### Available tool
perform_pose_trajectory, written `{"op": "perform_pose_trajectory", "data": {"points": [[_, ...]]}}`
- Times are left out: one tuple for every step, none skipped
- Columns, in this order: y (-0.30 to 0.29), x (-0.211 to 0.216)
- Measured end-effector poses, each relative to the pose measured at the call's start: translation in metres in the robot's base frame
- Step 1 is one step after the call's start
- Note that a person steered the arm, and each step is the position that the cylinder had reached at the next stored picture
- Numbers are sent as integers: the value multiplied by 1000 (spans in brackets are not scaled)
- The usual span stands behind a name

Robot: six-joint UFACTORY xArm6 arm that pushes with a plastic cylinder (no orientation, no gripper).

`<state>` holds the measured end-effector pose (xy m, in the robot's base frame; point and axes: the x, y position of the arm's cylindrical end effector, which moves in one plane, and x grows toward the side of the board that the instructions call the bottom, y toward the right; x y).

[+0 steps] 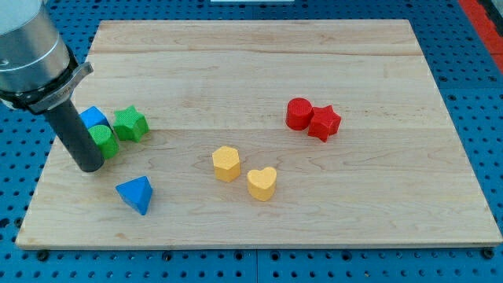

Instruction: Separate the green blocks from the blue blocks

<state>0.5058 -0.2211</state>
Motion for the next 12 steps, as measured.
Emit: {"op": "perform_pose_trajectory", "data": {"points": [[16,-15],[48,-19],[-12,-10],[-11,-13],[27,-20],[33,-43],[20,-11],[-11,-34],[9,-66],[54,-70],[88,-70],[116,-62]]}}
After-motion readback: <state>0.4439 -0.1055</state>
